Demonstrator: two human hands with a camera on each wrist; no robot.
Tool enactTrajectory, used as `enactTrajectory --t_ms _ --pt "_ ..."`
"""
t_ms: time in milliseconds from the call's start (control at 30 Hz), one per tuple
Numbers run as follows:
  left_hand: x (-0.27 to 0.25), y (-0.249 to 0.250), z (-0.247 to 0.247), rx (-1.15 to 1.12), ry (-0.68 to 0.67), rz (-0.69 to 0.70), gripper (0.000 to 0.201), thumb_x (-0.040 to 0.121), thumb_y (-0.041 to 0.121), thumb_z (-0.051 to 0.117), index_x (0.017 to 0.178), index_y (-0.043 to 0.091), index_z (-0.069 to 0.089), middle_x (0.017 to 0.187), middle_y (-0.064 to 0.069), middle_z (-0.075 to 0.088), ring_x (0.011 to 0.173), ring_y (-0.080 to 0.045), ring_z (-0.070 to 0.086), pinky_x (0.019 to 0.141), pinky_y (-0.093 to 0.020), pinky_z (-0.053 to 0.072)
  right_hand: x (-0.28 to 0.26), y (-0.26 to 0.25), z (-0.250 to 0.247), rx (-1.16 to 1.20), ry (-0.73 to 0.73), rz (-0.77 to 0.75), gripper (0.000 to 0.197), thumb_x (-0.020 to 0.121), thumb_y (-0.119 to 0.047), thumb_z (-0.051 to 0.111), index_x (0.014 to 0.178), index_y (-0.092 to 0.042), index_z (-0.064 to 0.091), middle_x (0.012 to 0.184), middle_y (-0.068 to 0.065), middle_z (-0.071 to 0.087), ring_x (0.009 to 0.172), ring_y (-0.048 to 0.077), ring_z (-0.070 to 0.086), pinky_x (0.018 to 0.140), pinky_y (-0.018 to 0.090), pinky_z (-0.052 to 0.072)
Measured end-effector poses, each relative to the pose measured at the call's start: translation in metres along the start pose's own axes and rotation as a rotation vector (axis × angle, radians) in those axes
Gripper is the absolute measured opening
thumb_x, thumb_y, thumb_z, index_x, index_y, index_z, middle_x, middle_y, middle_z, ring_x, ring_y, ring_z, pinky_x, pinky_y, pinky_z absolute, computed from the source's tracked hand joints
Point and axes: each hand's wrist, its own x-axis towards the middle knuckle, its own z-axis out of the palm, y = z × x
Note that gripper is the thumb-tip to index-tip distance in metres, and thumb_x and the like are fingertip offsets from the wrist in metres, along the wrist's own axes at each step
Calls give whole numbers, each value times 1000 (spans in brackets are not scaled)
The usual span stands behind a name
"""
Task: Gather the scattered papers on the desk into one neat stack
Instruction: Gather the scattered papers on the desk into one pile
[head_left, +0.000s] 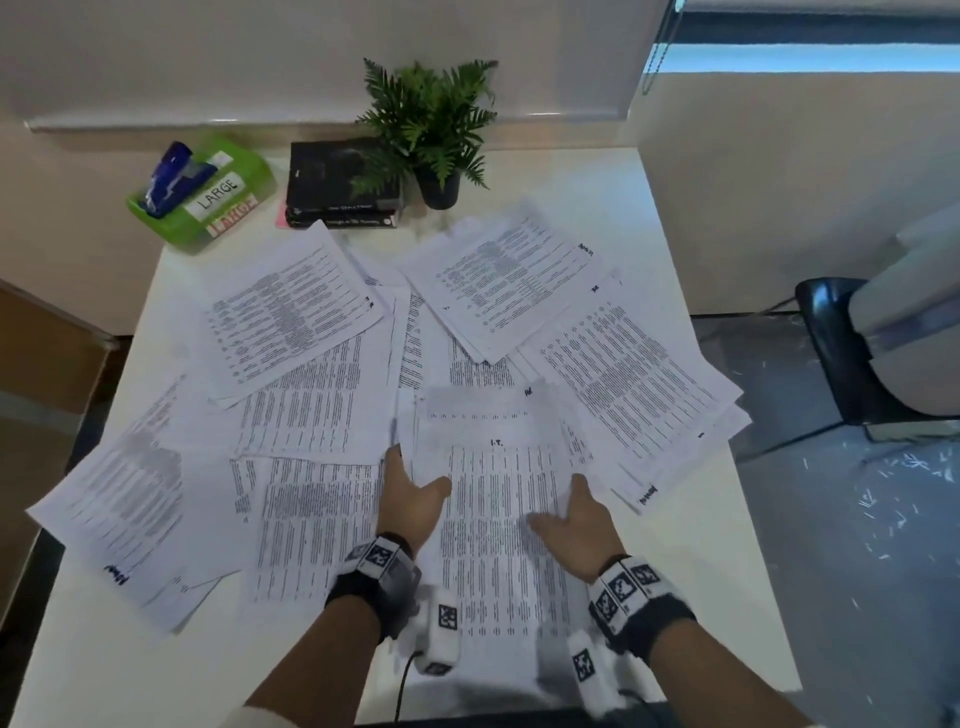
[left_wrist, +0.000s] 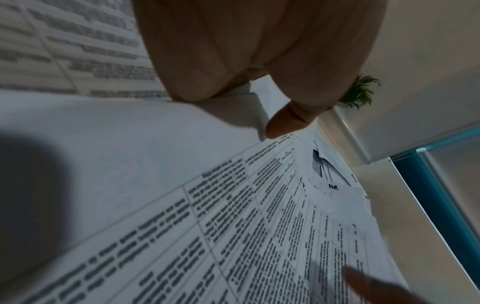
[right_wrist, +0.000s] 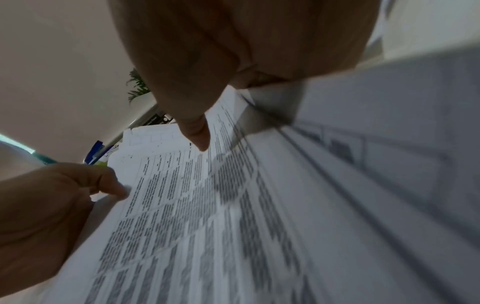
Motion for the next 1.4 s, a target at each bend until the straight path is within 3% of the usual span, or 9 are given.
enactTrajectory --t_ms 133,233,333,500,667,833,1033,1233,1400 --pt "10 5 -25 125 102 34 67 88 5 61 146 21 31 112 -3 64 72 -8 60 57 -23 52 17 -20 3 -213 160 40 52 88 -58 54 113 -13 51 100 -1 57 83 12 55 77 32 54" --pt "18 21 -40 255 139 155 83 89 10 62 156 23 15 134 -6 49 95 -11 56 83 -22 49 37 -53 -14 -278 349 28 47 88 -59 51 96 -13 53 86 -1 60 76 16 62 76 39 59" --pt "37 36 -52 371 152 248 66 89 17 63 149 19 36 146 -9 35 129 -23 45 103 -32 40 67 -95 -32 -136 403 -55 45 88 -56 59 100 -12 61 88 1 65 78 18 64 79 36 56" --pt "72 48 -72 469 -13 320 41 90 17 62 131 18 57 128 -6 52 108 -16 52 92 -23 37 135 -143 -34 206 364 51 66 81 -62 64 97 1 73 84 10 77 80 29 75 82 42 59" --pt "91 46 -88 463 -47 353 39 90 11 57 128 20 58 120 -5 57 112 -21 55 97 -33 45 178 -161 -15 637 325 228 40 78 -37 78 89 0 67 77 14 74 72 27 74 77 44 62" --pt "88 45 -98 414 -28 383 36 91 6 56 123 21 61 115 -3 60 102 -18 59 90 -30 51 199 -157 1 753 280 111 5 95 -11 57 94 -7 54 77 6 58 59 13 61 59 22 54" --pt "80 59 -87 -167 3 113 37 103 29 47 138 17 50 106 -6 68 84 -18 69 79 -31 56 118 -121 -15 991 84 37 19 93 4 59 81 -11 56 73 12 61 58 19 55 59 30 50" --pt "55 34 -83 -736 -263 -351 68 93 70 35 124 16 62 121 -16 69 113 -38 63 99 -60 46 51 -32 -20 453 -169 -60 7 86 3 68 83 0 63 71 27 48 69 29 56 71 49 54" --pt "36 -6 -66 152 -162 -165 52 83 31 74 129 23 51 124 -9 65 101 -27 67 90 -45 55 27 10 -27 -91 -296 -189 22 85 -7 65 68 -17 56 59 1 57 56 21 59 65 46 55"
